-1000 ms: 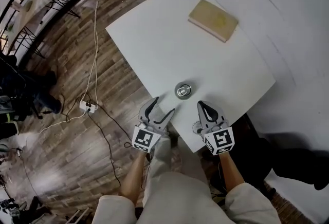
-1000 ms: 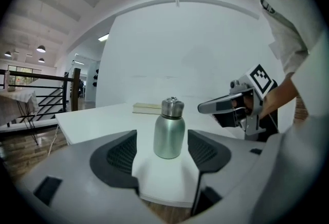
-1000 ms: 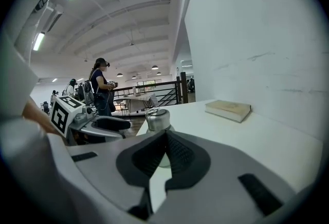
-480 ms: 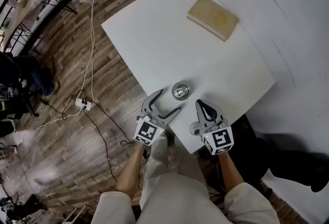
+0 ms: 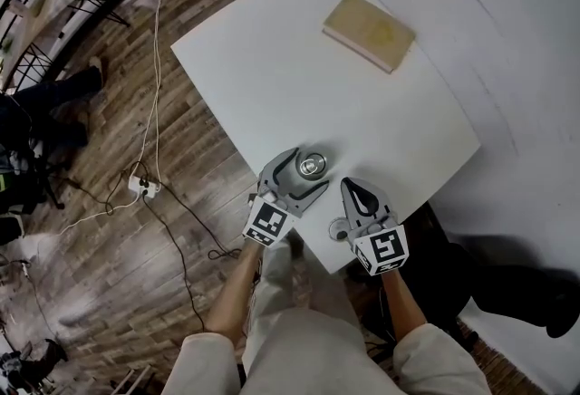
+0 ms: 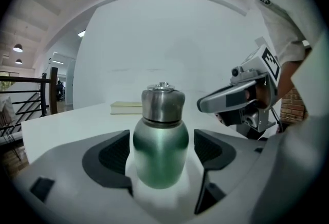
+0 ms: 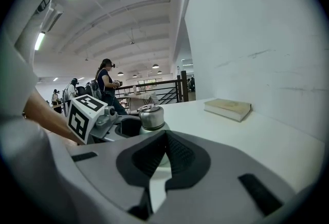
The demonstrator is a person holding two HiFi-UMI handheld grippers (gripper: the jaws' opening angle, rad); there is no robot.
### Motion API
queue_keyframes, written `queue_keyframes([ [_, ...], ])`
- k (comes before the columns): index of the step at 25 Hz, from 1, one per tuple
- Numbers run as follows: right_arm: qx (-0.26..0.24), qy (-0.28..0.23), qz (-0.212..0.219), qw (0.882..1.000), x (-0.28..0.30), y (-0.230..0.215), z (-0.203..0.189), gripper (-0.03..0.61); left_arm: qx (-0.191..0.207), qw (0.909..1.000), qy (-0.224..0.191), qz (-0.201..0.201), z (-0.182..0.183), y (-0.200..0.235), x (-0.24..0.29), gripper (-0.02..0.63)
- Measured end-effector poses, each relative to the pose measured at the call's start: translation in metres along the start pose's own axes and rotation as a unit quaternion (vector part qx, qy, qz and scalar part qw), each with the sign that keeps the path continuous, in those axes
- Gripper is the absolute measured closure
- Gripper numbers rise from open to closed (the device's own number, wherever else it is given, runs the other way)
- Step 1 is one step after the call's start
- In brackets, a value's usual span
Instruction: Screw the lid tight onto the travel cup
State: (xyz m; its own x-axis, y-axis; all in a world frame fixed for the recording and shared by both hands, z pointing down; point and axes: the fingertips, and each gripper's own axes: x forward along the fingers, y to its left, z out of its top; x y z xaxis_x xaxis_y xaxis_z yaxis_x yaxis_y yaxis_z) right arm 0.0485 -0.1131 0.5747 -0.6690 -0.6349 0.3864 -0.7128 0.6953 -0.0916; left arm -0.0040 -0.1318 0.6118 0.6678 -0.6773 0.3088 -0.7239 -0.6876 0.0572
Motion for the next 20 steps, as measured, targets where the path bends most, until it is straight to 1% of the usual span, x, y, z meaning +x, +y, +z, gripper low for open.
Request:
queue_keyframes([
  [5, 0.002, -0.010, 0.003, 1.000, 0.002, -0.001, 0.004, 0.580, 0.008, 0.9999, 0.003, -0.007, 0.002, 0.000, 0.009, 0.250],
  [11, 0.008, -0.015, 0.008, 1.000, 0.002, 0.000, 0.004, 0.578, -0.001, 1.0000, 0.005, -0.001, -0.005, 0.002, 0.012, 0.250],
  [16, 0.005, -0.029, 0.033, 0.999, 0.003, 0.006, 0.002, 0.575, 0.000, 1.0000, -0.003, 0.002, -0.006, 0.005, 0.012, 0.252],
  [17, 0.007, -0.033, 0.041, 0.999, 0.004, 0.008, 0.003, 0.552, 0.000, 1.0000, -0.005, 0.002, -0.006, 0.005, 0.012, 0.252],
  [19, 0.007, -0.042, 0.059, 0.997, 0.006, 0.013, 0.005, 0.448, -0.001, 1.0000, -0.008, 0.002, -0.007, 0.005, 0.012, 0.252],
  [20, 0.005, -0.045, 0.069, 0.997, 0.007, 0.015, 0.005, 0.385, -0.001, 1.0000, -0.008, 0.002, -0.007, 0.005, 0.013, 0.252],
])
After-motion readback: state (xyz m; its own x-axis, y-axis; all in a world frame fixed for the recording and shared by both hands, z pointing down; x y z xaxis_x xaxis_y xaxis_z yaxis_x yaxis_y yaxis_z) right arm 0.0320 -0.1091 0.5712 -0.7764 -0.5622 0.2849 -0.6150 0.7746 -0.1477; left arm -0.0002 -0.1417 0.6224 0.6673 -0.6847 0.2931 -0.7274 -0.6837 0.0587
